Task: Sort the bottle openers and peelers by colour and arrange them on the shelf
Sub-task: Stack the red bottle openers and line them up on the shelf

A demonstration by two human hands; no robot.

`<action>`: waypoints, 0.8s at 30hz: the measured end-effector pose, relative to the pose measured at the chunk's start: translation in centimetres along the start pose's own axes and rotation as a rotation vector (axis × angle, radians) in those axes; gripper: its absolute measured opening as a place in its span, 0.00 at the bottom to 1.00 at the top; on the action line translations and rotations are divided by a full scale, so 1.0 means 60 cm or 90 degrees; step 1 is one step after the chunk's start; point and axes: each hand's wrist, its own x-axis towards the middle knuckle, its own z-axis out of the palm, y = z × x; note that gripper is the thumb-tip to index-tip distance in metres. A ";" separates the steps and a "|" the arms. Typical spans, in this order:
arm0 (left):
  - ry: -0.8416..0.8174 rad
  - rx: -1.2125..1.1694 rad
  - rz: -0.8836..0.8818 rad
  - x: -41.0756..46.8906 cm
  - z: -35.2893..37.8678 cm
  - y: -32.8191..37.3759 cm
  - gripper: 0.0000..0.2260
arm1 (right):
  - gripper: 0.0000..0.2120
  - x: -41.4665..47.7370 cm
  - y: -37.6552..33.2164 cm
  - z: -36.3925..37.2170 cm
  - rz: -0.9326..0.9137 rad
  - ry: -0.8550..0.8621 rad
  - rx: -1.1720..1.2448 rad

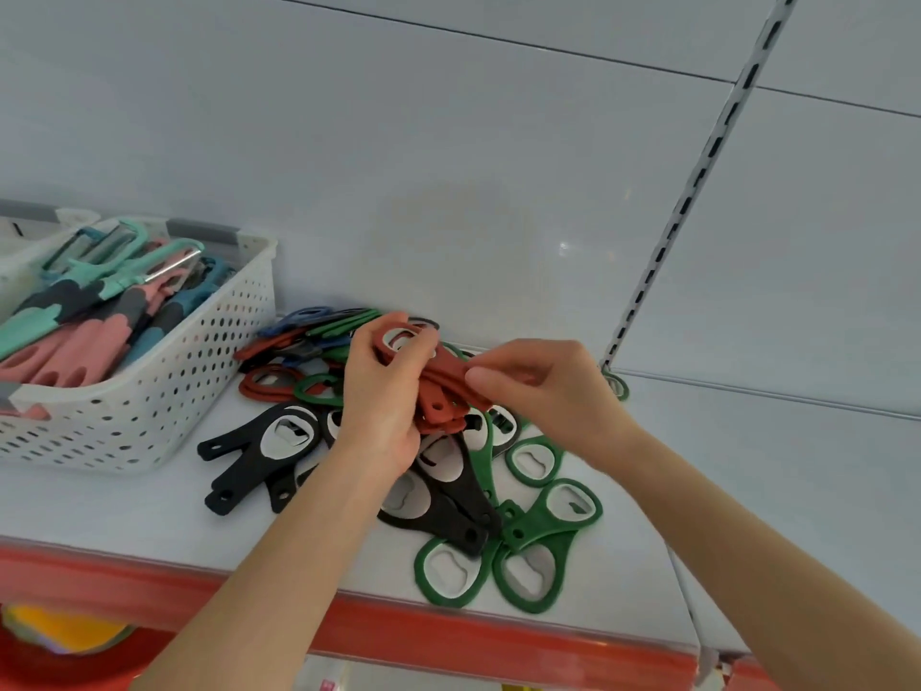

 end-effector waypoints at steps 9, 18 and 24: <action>-0.003 0.014 0.015 -0.004 -0.041 0.016 0.11 | 0.11 0.076 0.133 -0.025 0.223 -0.007 -0.477; -0.045 0.034 -0.003 -0.017 -0.056 0.019 0.09 | 0.04 0.034 0.083 -0.033 0.284 0.196 -0.109; -0.093 0.022 -0.040 -0.031 -0.034 0.007 0.15 | 0.04 -0.046 -0.026 -0.005 0.263 0.129 0.273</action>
